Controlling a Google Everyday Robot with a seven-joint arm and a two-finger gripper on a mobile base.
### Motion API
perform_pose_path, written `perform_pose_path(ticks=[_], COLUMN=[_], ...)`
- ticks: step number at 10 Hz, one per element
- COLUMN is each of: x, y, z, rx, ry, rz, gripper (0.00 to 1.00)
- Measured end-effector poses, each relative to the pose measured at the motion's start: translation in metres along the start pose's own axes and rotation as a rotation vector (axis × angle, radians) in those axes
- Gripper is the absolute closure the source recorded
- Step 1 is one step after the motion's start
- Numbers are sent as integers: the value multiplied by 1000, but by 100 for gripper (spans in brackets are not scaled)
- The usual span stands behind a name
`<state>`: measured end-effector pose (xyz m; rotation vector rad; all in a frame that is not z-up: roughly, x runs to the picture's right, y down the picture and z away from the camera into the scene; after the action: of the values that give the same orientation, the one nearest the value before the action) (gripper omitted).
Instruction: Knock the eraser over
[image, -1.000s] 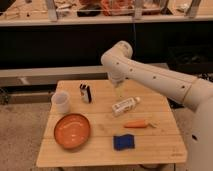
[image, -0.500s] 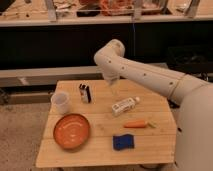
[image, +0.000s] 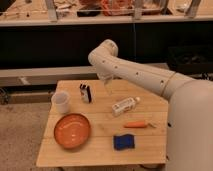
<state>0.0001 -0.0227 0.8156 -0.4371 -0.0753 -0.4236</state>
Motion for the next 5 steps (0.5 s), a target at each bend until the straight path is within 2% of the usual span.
perform_pose_path(ticks=[2, 5], x=[-11, -14], y=[-8, -16], z=[3, 8], rx=[5, 10], ry=[-5, -11], rz=[-18, -38], gripper=[20, 20])
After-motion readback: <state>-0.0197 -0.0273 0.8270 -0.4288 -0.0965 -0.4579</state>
